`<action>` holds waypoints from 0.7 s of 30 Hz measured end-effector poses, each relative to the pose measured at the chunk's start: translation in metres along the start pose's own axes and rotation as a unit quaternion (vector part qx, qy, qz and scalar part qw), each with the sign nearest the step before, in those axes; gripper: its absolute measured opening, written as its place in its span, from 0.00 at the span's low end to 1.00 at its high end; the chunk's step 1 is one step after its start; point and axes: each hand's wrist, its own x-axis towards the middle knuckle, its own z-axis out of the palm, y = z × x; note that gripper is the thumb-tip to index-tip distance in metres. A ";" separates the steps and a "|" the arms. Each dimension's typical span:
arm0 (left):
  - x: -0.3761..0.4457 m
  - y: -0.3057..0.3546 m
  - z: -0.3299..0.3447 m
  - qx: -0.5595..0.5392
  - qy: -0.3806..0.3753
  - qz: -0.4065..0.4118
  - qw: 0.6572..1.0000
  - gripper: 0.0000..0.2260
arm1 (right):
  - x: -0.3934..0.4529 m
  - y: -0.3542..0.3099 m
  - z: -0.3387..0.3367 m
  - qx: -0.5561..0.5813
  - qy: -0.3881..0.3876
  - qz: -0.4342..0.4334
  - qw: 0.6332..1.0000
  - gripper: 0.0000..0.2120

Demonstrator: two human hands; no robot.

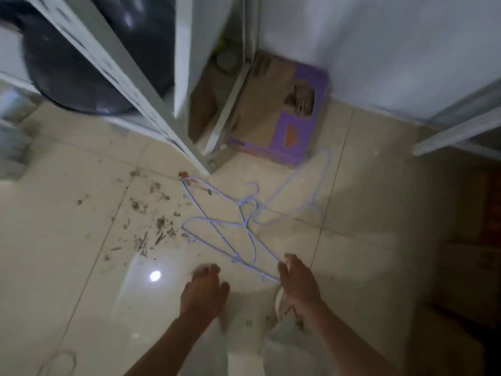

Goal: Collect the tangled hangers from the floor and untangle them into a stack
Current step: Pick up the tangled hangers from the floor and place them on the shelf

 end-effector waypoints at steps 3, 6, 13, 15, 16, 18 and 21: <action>0.080 -0.003 0.040 0.011 0.000 0.002 1.000 0.14 | 0.076 0.014 0.048 -0.015 -0.009 -0.005 1.000 0.21; 0.151 0.006 0.077 -0.011 0.032 -0.010 0.999 0.14 | 0.143 0.023 0.090 -0.079 0.020 -0.037 0.996 0.18; 0.278 0.032 0.144 0.001 0.094 -0.039 0.995 0.26 | 0.243 0.019 0.153 -0.194 0.114 -0.164 0.961 0.11; 0.283 0.038 0.154 -0.032 0.097 -0.033 0.994 0.22 | 0.249 0.015 0.157 -0.172 0.105 -0.164 0.966 0.10; 0.281 0.039 0.157 -0.056 0.092 -0.042 0.993 0.20 | 0.249 0.014 0.156 -0.167 0.089 -0.162 0.969 0.11; 0.276 0.039 0.160 -0.135 0.070 -0.090 0.984 0.16 | 0.249 0.012 0.150 -0.162 0.055 -0.164 0.972 0.11; 0.268 0.037 0.154 -0.287 0.021 -0.132 0.949 0.15 | 0.239 0.005 0.138 -0.092 0.000 -0.170 0.981 0.07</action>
